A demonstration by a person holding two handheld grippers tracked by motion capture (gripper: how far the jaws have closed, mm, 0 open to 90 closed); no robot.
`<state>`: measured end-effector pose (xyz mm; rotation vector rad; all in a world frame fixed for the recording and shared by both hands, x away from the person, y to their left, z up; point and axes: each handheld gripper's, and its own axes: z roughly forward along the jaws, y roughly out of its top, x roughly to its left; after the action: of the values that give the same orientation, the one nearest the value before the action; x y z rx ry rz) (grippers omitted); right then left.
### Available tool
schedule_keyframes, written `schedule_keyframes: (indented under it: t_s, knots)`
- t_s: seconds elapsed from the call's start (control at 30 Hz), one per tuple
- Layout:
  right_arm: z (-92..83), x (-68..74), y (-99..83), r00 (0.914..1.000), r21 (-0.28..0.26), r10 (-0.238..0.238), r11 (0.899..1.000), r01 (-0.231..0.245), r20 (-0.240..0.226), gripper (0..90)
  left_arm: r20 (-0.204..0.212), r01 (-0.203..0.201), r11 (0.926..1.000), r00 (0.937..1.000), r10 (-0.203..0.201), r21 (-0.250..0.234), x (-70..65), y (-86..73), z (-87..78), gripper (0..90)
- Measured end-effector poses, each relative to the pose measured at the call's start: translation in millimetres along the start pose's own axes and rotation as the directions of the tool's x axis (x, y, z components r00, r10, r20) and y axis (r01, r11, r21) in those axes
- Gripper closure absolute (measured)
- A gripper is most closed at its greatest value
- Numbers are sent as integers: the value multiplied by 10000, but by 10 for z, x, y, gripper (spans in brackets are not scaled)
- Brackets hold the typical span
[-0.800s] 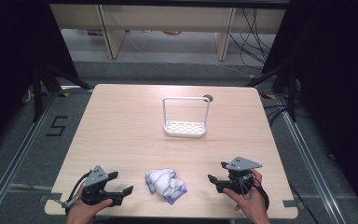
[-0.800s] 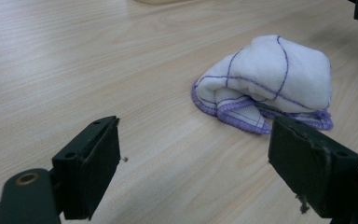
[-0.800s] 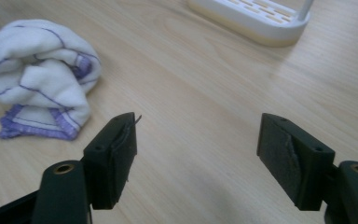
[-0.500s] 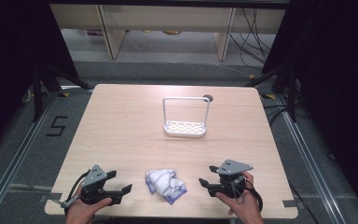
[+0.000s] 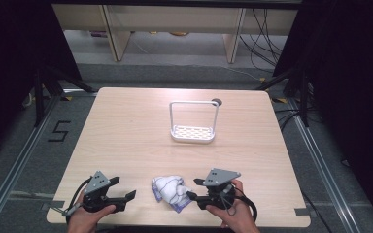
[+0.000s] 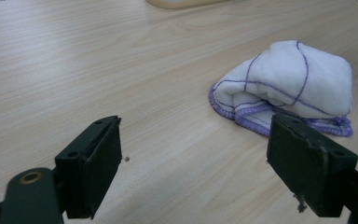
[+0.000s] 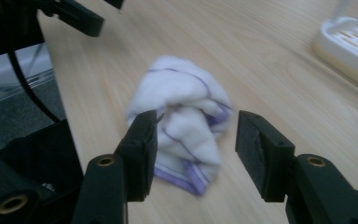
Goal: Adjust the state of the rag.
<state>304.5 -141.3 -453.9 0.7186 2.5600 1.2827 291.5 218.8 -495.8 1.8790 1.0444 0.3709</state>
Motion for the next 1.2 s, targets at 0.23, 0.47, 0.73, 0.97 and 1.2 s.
schedule_keyframes:
  t_s: [0.23,0.47,0.73,0.97,1.2]
  knots:
    - [312,226,188,9972,398,-541,9976,561,-508,590,59,67,9999,10000,-66,-111,1,0,6,177]
    - [576,285,237,9912,947,-1316,9866,1326,-165,560,18,71,10000,10000,-70,-46,3,-1,8,177]
    - [634,212,299,9840,1189,-1784,9769,1775,-29,841,114,-16,10000,9999,17,-24,-1,0,1,177]
    - [367,-52,420,9983,303,-348,9989,362,-468,850,227,-80,10000,9997,81,-41,-25,1,8,178]
    - [245,-757,226,9767,219,1952,9808,-1940,-892,851,516,-90,9999,9986,95,-89,-84,13,63,190]
